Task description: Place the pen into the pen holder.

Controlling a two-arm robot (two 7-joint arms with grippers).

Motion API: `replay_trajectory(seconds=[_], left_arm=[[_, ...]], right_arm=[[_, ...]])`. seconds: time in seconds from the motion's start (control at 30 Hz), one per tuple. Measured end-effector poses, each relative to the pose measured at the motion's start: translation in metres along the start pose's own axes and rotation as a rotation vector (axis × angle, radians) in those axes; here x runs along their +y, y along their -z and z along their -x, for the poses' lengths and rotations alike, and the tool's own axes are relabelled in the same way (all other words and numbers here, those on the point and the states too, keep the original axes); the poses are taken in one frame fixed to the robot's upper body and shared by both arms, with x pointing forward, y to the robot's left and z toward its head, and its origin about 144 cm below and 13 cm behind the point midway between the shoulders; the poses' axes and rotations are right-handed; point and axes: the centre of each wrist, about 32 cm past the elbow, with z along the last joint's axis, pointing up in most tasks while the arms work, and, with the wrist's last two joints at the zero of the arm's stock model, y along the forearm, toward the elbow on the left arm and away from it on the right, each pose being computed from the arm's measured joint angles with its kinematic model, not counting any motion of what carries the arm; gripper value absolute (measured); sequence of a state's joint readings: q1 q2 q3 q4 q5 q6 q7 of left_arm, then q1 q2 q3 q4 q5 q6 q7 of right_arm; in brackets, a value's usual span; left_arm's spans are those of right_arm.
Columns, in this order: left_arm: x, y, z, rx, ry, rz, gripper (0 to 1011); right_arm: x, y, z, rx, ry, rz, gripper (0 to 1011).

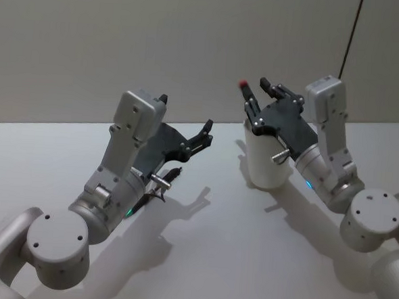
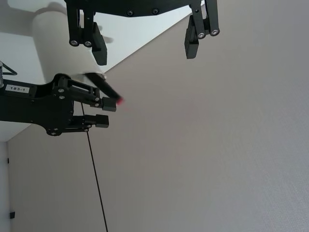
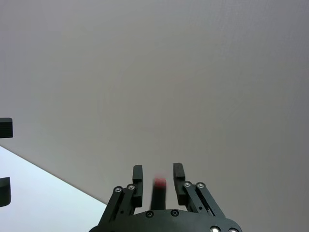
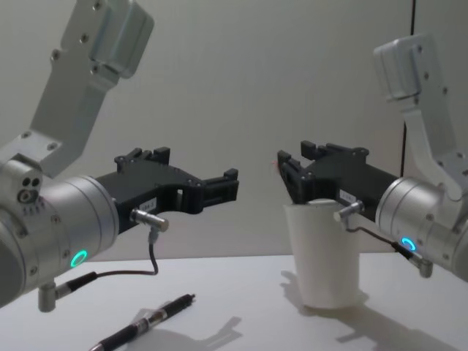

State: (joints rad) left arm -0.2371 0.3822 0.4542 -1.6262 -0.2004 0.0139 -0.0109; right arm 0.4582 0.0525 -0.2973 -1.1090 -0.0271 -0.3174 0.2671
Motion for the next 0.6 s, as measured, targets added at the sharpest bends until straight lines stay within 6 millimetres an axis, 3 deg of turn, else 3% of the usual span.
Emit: replay_trajectory(seconds=[0.07, 0.6], left_arm=[[0.0000, 0.0000, 0.0000, 0.000, 0.000, 0.000, 1001], [0.0000, 0.0000, 0.0000, 0.000, 0.000, 0.000, 1001]], right_arm=[[0.0001, 0.0003, 0.0002, 0.000, -0.001, 0.001, 425], [0.0011, 0.0018, 0.0010, -0.001, -0.005, 0.003, 892]])
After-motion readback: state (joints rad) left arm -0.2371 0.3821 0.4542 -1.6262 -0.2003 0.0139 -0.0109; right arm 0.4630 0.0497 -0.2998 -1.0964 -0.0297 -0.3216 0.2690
